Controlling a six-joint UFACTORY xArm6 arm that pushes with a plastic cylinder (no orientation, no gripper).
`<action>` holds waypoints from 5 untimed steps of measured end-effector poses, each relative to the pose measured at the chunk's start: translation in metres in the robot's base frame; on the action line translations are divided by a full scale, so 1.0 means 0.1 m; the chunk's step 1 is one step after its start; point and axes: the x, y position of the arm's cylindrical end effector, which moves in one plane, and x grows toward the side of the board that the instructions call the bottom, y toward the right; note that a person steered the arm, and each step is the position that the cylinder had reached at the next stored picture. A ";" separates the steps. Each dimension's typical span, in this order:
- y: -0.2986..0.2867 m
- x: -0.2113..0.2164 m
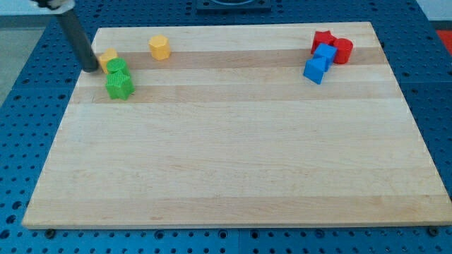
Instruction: Place the yellow heart in between the green blocks
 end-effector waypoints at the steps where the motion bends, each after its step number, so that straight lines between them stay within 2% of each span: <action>1: 0.20 0.04; 2: 0.53 0.13; 5: 0.71 0.18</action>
